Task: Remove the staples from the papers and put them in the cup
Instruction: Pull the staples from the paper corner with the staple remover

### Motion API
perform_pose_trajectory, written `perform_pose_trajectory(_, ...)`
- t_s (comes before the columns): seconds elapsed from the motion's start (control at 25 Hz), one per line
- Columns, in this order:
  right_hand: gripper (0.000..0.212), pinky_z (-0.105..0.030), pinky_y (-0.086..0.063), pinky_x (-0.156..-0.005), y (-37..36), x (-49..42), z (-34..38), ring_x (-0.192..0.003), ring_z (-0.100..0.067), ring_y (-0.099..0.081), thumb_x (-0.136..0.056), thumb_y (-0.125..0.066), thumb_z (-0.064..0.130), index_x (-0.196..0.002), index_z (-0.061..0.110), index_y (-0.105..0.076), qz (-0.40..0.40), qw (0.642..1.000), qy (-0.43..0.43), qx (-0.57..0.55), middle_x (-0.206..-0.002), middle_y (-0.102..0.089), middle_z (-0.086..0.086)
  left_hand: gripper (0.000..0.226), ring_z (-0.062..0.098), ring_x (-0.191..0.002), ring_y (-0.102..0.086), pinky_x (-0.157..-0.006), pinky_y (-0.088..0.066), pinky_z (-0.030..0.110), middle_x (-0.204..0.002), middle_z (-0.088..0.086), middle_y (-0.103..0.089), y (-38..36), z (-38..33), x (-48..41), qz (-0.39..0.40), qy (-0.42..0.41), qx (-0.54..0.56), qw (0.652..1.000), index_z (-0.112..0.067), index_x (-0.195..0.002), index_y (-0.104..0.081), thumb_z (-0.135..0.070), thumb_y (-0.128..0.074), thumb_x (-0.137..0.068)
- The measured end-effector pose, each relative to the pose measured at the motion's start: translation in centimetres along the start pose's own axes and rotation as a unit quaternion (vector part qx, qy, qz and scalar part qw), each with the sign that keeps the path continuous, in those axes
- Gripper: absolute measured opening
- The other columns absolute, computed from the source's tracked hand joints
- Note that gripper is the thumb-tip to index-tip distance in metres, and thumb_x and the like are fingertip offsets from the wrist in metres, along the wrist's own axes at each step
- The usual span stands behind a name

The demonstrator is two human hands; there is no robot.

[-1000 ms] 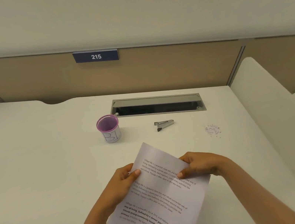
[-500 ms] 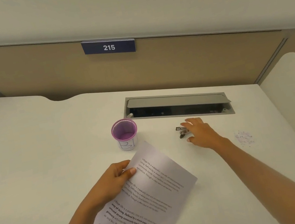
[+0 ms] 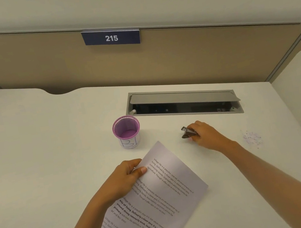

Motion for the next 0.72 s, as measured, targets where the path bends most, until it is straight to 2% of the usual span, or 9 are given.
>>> perform_pose_trajectory(0.08,0.039,-0.029,-0.046,-0.090,1.5,2.6,0.9,-0.105,-0.019,-0.058,-0.093,-0.060,0.029,-0.130,0.020,-0.052,-0.011,0.989,-0.016,-0.145,-0.127,-0.056,-0.001,0.021,0.025,-0.084,-0.075,-0.082,-0.058,0.052,-0.099,0.004,-0.077,-0.3,-0.6,0.3,-0.001,-0.002,-0.006,1.000,-0.024,-0.108,-0.067,-0.030,-0.048,-0.100)
perform_pose_trajectory(0.2,0.027,-0.017,-0.049,-0.075,4.3,7.6,3.1,-0.092,-0.011,-0.065,-0.093,-0.058,0.037,-0.120,0.036,-0.054,0.055,0.955,0.022,-0.291,-0.118,-0.061,0.008,0.021,0.024,-0.084,-0.075,-0.083,-0.058,0.051,-0.099,0.003,-0.077,-1.2,-1.9,1.0,-0.002,-0.010,-0.032,0.999,-0.025,-0.108,-0.066,-0.029,-0.048,-0.100)
perform_pose_trajectory(0.24,0.025,-0.016,-0.049,-0.074,5.3,9.2,3.9,-0.091,-0.009,-0.064,-0.093,-0.057,0.040,-0.118,0.039,-0.054,0.078,0.952,0.042,-0.294,-0.113,-0.061,0.013,0.021,0.023,-0.084,-0.075,-0.082,-0.058,0.051,-0.099,0.002,-0.077,-1.6,-2.4,1.4,-0.004,-0.016,-0.048,0.999,-0.024,-0.108,-0.066,-0.029,-0.048,-0.100)
perform_pose_trajectory(0.32,0.033,-0.025,-0.048,-0.085,6.7,12.1,5.0,-0.100,-0.008,-0.059,-0.091,-0.056,0.046,-0.123,0.039,-0.052,0.102,0.956,0.063,-0.269,-0.115,-0.059,0.019,0.022,0.022,-0.083,-0.074,-0.081,-0.058,0.050,-0.098,0.002,-0.076,-2.5,-3.7,2.2,-0.006,-0.033,-0.087,0.996,-0.022,-0.107,-0.066,-0.030,-0.047,-0.100)
perform_pose_trajectory(0.4,0.050,-0.035,-0.047,-0.095,7.8,14.2,5.8,-0.113,-0.011,-0.055,-0.085,-0.057,0.054,-0.131,0.033,-0.052,0.112,0.963,0.068,-0.235,-0.128,-0.057,0.014,0.023,0.023,-0.084,-0.073,-0.081,-0.057,0.050,-0.098,0.004,-0.075,-3.5,-4.9,3.1,-0.007,-0.056,-0.133,0.990,-0.018,-0.106,-0.065,-0.031,-0.047,-0.100)
perform_pose_trajectory(0.48,0.057,-0.038,-0.049,-0.095,8.6,16.0,6.5,-0.115,-0.015,-0.055,-0.082,-0.056,0.058,-0.131,0.031,-0.053,0.107,0.969,0.085,-0.206,-0.131,-0.058,0.010,0.026,0.025,-0.087,-0.071,-0.082,-0.056,0.051,-0.101,0.007,-0.074,-4.5,-6.0,4.0,-0.008,-0.072,-0.173,0.982,-0.013,-0.106,-0.063,-0.032,-0.047,-0.100)
perform_pose_trajectory(0.6,0.045,-0.034,-0.050,-0.088,9.6,18.3,6.6,-0.107,-0.013,-0.058,-0.084,-0.059,0.054,-0.124,0.033,-0.058,0.078,0.973,0.100,-0.193,-0.121,-0.062,0.014,0.031,0.029,-0.088,-0.069,-0.080,-0.055,0.052,-0.102,0.012,-0.072,-5.6,-7.3,5.5,-0.011,-0.093,-0.216,0.972,-0.008,-0.105,-0.061,-0.035,-0.046,-0.099)
perform_pose_trajectory(0.72,0.041,-0.025,-0.048,-0.081,10.6,20.1,6.2,-0.098,-0.007,-0.059,-0.080,-0.061,0.058,-0.116,0.039,-0.058,0.049,0.975,0.107,-0.190,-0.109,-0.059,0.025,0.028,0.024,-0.084,-0.070,-0.076,-0.057,0.048,-0.100,0.006,-0.073,-6.5,-8.5,7.2,-0.022,-0.111,-0.238,0.965,-0.013,-0.103,-0.063,-0.036,-0.045,-0.099)
Point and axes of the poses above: each hand's wrist, its own x-axis away from the middle knuckle, its own y-axis out of the back of the hand, z = x × y, the point moved 5 cm from there along -x, towards the middle knuckle
